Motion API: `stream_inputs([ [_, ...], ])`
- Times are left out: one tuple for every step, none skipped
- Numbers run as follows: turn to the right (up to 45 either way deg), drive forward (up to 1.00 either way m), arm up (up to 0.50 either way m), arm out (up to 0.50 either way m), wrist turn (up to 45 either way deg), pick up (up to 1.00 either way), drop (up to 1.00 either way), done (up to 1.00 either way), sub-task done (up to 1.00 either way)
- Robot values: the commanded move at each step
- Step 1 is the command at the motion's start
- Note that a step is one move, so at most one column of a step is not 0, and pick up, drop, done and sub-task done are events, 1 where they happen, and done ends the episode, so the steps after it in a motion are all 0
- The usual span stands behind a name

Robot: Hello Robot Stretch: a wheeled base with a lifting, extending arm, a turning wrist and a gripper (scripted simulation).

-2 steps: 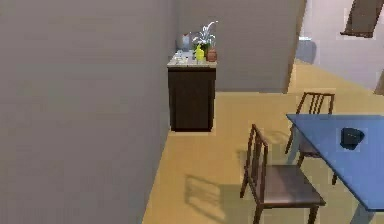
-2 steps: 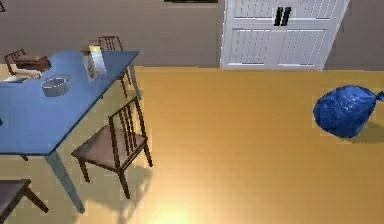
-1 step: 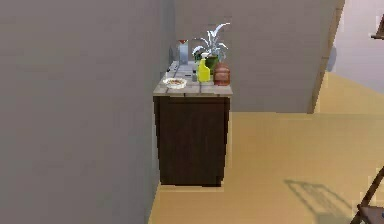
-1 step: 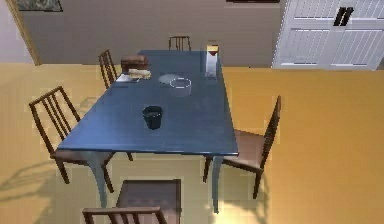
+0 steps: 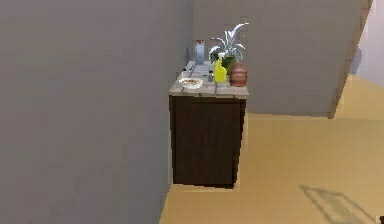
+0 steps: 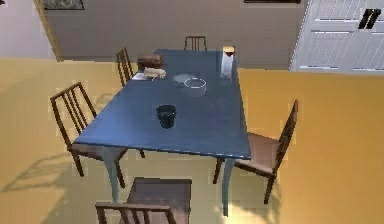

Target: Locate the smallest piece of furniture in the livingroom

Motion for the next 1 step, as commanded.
stream_inputs([
  [0.0,0.6,0.0,0.0,0.0,0.0,0.0,0.0,0.0],
])
